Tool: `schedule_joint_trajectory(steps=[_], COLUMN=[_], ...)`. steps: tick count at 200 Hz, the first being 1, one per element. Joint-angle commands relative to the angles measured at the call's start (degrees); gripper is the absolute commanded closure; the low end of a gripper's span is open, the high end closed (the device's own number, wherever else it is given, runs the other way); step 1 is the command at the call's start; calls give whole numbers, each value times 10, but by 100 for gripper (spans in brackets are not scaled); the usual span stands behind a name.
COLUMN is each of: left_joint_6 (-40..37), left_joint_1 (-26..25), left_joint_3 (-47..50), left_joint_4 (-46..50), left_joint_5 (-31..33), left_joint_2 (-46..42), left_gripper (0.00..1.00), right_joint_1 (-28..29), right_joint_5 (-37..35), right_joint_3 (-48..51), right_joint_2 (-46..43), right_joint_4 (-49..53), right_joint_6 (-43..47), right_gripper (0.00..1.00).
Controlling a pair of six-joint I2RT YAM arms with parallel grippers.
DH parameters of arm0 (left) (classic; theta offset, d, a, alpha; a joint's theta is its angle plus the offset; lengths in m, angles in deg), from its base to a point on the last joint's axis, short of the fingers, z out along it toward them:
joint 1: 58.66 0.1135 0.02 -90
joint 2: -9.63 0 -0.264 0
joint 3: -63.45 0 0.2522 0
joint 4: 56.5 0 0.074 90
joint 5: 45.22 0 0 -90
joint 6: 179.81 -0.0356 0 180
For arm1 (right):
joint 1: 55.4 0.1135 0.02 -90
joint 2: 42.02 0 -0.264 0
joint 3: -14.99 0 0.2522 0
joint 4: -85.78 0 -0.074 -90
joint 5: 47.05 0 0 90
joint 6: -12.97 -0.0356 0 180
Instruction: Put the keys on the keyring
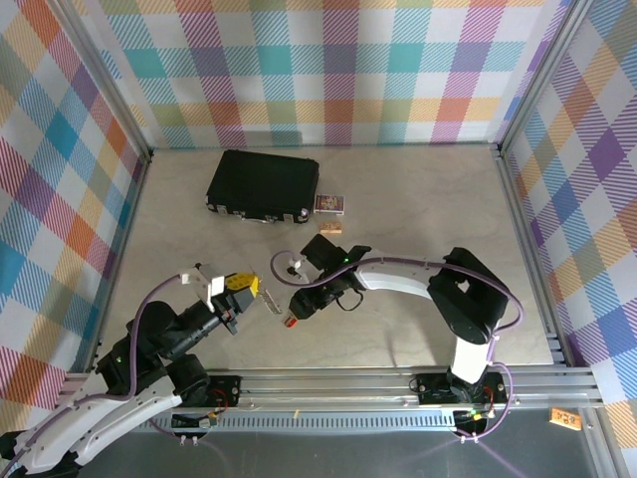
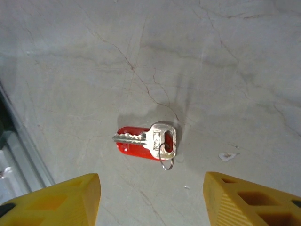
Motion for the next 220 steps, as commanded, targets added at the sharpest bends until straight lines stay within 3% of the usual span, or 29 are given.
schedule_joint_trajectory(steps=[1, 156, 220], left_joint_6=[10, 2, 0], left_joint_1=[-2, -2, -2], left_joint_3=[-2, -5, -5], left_joint_4=[-21, -12, -13], left_joint_5=[12, 20, 21], left_joint_2=[-11, -16, -14], left_gripper=[100, 100, 100], right_joint_1=[11, 25, 32], right_joint_5=[-22, -41, -38], right_joint_3=[-24, -53, -52], right_joint_2=[19, 65, 64], right_joint_4=[10, 31, 41], right_joint_6=[12, 35, 47], right_gripper=[42, 72, 78])
